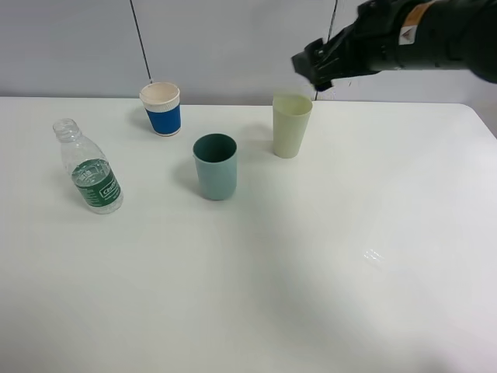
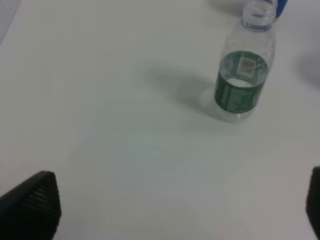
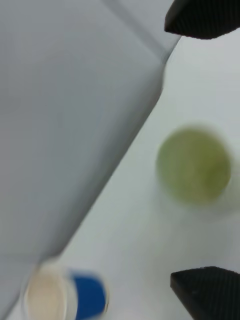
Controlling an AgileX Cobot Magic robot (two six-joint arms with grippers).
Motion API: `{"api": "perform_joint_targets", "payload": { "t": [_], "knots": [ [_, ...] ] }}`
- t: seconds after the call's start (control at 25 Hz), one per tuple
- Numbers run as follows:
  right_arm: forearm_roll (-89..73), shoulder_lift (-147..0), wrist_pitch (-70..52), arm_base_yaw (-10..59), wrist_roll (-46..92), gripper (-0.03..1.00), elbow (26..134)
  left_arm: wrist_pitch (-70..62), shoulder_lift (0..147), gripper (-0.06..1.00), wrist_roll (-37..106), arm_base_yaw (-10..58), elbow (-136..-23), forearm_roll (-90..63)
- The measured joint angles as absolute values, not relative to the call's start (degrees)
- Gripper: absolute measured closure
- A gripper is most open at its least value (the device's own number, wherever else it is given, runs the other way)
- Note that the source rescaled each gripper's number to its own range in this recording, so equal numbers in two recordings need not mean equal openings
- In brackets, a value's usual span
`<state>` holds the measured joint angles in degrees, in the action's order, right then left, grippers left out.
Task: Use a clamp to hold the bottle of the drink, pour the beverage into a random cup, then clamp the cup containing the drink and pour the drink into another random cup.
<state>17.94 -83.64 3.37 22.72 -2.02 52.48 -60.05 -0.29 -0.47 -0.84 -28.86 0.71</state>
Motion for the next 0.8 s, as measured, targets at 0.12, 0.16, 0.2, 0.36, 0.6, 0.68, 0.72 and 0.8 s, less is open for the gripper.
{"api": "perform_joint_targets", "payload": {
  "t": [0.12, 0.16, 0.2, 0.36, 0.6, 0.68, 0.72, 0.8],
  "knots": [
    [19.27, -80.89, -0.95, 16.73, -2.02, 0.26, 52.48, -60.05, -0.29, -0.06, -0.47, -0.84, -28.86, 0.71],
    [19.39, -79.66, -2.13, 15.17, -2.02, 0.26, 52.48, -60.05, -0.29, -0.06, -0.47, -0.84, -28.86, 0.71],
    [19.44, -78.34, -3.33, 13.37, -2.02, 0.26, 52.48, -60.05, -0.29, -0.06, -0.47, -0.84, -28.86, 0.71],
    [19.56, -72.56, -7.52, 6.66, -3.46, 0.26, 52.48, -60.05, -0.29, -0.06, -0.47, -0.84, -28.86, 0.71],
    [21.93, -62.82, -16.55, -1.30, -12.35, 0.26, 52.48, -60.05, -0.29, -0.06, -0.47, -0.84, -28.86, 0.71],
    [22.31, -58.74, -18.61, -2.52, -14.80, 0.26, 52.48, -60.05, -0.29, -0.06, -0.47, -0.84, -28.86, 0.71],
    [22.39, -56.43, -19.65, -2.70, -15.30, 0.26, 52.48, -60.05, -0.29, -0.06, -0.47, -0.84, -28.86, 0.71],
    [22.39, -51.92, -21.33, -2.79, -15.69, 0.26, 52.48, -60.05, -0.29, -0.06, -0.47, -0.84, -28.86, 0.71]
  ]
}}
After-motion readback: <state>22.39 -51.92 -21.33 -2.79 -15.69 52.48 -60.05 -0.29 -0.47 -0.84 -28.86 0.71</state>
